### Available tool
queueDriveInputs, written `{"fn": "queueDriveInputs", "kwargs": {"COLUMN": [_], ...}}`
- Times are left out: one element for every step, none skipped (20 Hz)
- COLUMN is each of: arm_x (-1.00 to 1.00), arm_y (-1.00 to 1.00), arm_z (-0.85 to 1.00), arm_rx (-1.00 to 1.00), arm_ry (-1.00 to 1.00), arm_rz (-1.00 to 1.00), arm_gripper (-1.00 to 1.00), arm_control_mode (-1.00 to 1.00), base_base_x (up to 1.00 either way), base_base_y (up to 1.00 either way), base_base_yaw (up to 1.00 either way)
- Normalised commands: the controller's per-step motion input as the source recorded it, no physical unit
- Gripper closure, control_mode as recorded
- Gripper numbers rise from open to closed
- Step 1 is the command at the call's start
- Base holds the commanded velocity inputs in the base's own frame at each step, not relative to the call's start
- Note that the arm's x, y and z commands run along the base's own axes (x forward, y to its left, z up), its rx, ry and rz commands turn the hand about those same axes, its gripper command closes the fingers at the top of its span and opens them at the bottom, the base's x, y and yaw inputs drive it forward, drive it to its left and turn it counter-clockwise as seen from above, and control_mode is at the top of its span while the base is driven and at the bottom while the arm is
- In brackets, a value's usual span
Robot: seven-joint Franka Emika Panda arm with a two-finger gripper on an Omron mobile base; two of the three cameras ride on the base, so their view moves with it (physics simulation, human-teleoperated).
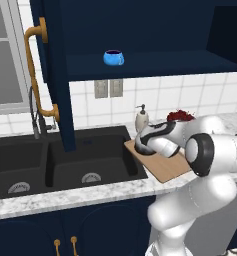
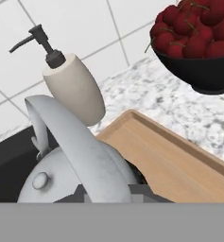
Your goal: Pick the kettle from the counter and place it on the tray. Then pick the mug from the cabinet and place it on the tray. Then close the cabinet doors.
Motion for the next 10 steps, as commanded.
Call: {"fn": "queueDriveInputs", "kwargs": {"arm_x": [0.25,0.24,0.24,0.23,0.20,0.20,0.21,0.25,0.24,0.22], "arm_y": [-0.01,-0.04,-0.04,-0.05,-0.04,-0.05,-0.06,-0.07,-0.08,-0.08], "arm_z": [-0.02,0.00,-0.04,-0.06,-0.12,-0.12,-0.07,-0.09,-0.11,-0.16], "arm_rx": [0.00,0.00,0.00,0.00,0.00,0.00,0.00,0.00,0.00,0.00], "arm_ry": [0.00,0.00,0.00,0.00,0.00,0.00,0.00,0.00,0.00,0.00], "arm_rz": [0.00,0.00,0.00,0.00,0.00,0.00,0.00,0.00,0.00,0.00], "arm_gripper": [1.00,1.00,1.00,1.00,1.00,1.00,1.00,1.00,1.00,1.00], "arm_control_mode": [-1.00,-1.00,-1.00,-1.00,-1.00,-1.00,-1.00,-1.00,-1.00,-1.00], "base_base_x": [0.00,0.00,0.00,0.00,0.00,0.00,0.00,0.00,0.00,0.00], "base_base_y": [0.00,0.00,0.00,0.00,0.00,0.00,0.00,0.00,0.00,0.00], "base_base_yaw": [0.00,0.00,0.00,0.00,0.00,0.00,0.00,0.00,0.00,0.00]}}
